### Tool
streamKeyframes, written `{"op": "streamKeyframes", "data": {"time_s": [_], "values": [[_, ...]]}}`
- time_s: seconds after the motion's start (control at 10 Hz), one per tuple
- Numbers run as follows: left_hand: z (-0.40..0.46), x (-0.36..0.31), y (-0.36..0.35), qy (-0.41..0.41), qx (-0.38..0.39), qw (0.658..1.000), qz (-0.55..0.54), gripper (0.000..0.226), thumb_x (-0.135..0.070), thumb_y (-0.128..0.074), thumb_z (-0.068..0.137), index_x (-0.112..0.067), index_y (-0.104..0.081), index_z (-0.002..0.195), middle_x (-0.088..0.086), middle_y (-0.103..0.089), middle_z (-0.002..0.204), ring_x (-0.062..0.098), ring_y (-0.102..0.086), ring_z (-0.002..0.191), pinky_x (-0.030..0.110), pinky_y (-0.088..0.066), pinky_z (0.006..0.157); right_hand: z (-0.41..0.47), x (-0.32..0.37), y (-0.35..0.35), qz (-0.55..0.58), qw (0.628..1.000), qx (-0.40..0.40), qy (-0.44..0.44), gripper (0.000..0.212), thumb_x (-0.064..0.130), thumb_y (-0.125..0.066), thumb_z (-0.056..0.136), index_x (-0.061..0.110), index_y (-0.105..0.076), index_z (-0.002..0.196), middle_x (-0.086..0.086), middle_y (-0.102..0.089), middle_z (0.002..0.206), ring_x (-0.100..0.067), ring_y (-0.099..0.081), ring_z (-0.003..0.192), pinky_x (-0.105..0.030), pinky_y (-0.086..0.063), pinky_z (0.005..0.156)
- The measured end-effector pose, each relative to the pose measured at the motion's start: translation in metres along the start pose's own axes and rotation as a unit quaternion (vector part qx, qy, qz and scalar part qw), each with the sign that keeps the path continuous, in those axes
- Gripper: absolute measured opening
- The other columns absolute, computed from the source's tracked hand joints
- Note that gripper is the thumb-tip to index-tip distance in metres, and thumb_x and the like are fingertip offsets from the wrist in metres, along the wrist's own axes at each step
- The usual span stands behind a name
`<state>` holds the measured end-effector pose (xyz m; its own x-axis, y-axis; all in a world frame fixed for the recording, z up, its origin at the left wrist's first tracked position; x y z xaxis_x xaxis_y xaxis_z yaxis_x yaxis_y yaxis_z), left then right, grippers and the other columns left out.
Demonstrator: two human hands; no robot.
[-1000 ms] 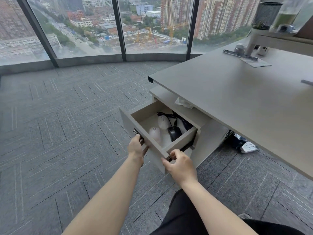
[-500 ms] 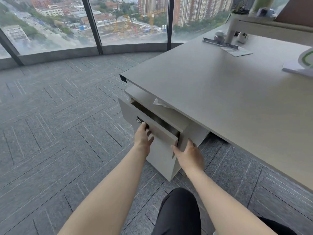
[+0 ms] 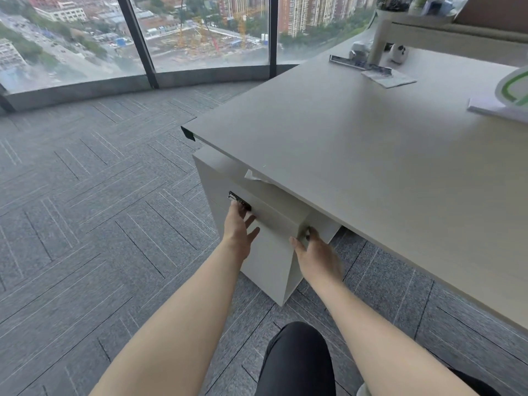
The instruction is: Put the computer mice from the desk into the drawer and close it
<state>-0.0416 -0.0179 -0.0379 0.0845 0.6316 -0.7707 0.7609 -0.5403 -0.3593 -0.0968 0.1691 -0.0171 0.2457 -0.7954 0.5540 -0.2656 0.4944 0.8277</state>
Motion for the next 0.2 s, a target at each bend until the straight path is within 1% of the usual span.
{"op": "streamKeyframes", "data": {"time_s": [0.1, 0.2], "values": [[-0.004, -0.002, 0.002, 0.004, 0.005, 0.999, 0.034, 0.044, -0.045, -0.032, 0.099, -0.021, -0.053, 0.131, -0.003, -0.053, 0.139, 0.022, -0.053, 0.119, 0.047, -0.042, 0.105, -0.002, 0.0, 0.002, -0.009, 1.0, 0.016, -0.018, 0.048, 0.058, -0.039, 0.095, 0.023, -0.045, 0.128, -0.01, -0.071, 0.112, -0.032, -0.067, 0.102, -0.042, -0.054, 0.077], [-0.021, 0.006, 0.013, -0.003, -0.007, 0.995, 0.103, 0.046, -0.039, -0.038, 0.099, -0.014, -0.048, 0.137, 0.001, -0.052, 0.133, 0.025, -0.053, 0.123, 0.046, -0.044, 0.104, -0.007, 0.003, 0.002, -0.037, 0.998, 0.039, -0.014, 0.041, 0.049, -0.044, 0.095, 0.021, -0.055, 0.122, -0.009, -0.072, 0.109, -0.031, -0.067, 0.098, -0.038, -0.053, 0.077]]}}
Point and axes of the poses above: each hand's wrist, its own z-axis towards the middle knuckle, its own y-axis out of the back of the hand, x = y × z, the point moved 9 cm from there along z, towards the middle knuckle
